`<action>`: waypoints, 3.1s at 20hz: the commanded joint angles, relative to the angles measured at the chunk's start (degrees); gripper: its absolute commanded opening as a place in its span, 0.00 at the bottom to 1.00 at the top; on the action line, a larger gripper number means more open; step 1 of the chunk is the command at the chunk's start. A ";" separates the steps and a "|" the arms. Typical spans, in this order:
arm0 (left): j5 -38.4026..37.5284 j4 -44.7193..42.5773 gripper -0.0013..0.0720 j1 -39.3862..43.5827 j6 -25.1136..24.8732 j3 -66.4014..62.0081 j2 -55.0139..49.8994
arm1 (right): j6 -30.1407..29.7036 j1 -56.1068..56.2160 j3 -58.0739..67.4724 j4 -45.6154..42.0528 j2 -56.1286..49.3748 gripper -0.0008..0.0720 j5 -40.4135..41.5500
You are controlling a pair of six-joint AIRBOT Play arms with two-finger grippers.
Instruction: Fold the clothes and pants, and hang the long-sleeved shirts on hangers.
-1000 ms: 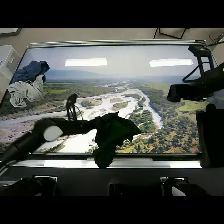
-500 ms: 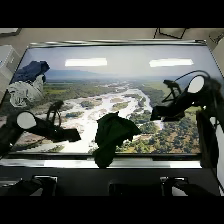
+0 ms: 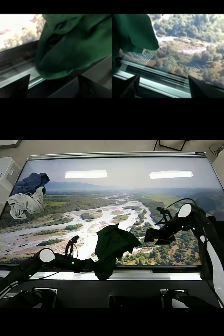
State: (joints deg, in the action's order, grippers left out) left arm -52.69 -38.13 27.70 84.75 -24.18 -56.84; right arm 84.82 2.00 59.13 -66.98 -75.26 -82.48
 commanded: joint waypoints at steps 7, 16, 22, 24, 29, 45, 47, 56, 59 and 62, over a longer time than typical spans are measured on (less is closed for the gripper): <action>3.91 2.91 0.98 5.49 -4.76 2.19 -2.82 | -0.20 0.04 -0.59 0.72 -0.04 0.98 3.69; 13.14 7.30 0.05 10.56 -0.74 1.84 -8.28 | 0.22 0.04 -3.02 1.88 -0.46 0.99 6.75; 11.30 7.08 0.05 10.56 -0.72 1.88 -5.25 | -3.91 0.04 -5.18 17.20 -8.20 0.99 12.11; 11.08 7.08 0.05 10.56 -0.72 1.88 -4.76 | -5.53 0.11 -5.18 22.12 -10.97 0.99 12.72; 10.40 7.06 0.05 10.54 -0.74 1.86 -4.26 | -7.32 3.37 -5.16 23.87 -13.42 0.52 11.43; 2.14 -44.37 0.05 -25.22 18.34 -62.47 28.57 | -9.46 -9.18 37.57 10.43 25.53 0.06 26.82; 7.69 -45.75 0.05 -25.24 18.36 -63.95 30.51 | -9.33 -9.18 37.57 3.76 29.99 0.06 27.08; -2.93 -60.96 0.05 -25.24 18.21 -62.99 26.18 | -0.28 -9.18 28.96 -17.05 29.77 0.06 -8.11; -7.82 -59.76 0.05 -25.24 18.16 -55.91 23.85 | 1.90 -9.18 14.21 -14.19 29.55 0.06 -8.68; -7.85 -54.03 0.05 -25.22 18.16 -42.77 22.16 | 1.99 -9.18 -1.33 -8.92 29.55 0.06 -7.89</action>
State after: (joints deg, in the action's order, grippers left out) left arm -58.52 -95.92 2.50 102.94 -76.12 -32.97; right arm 85.84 -7.16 70.67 -79.92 -45.56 -87.96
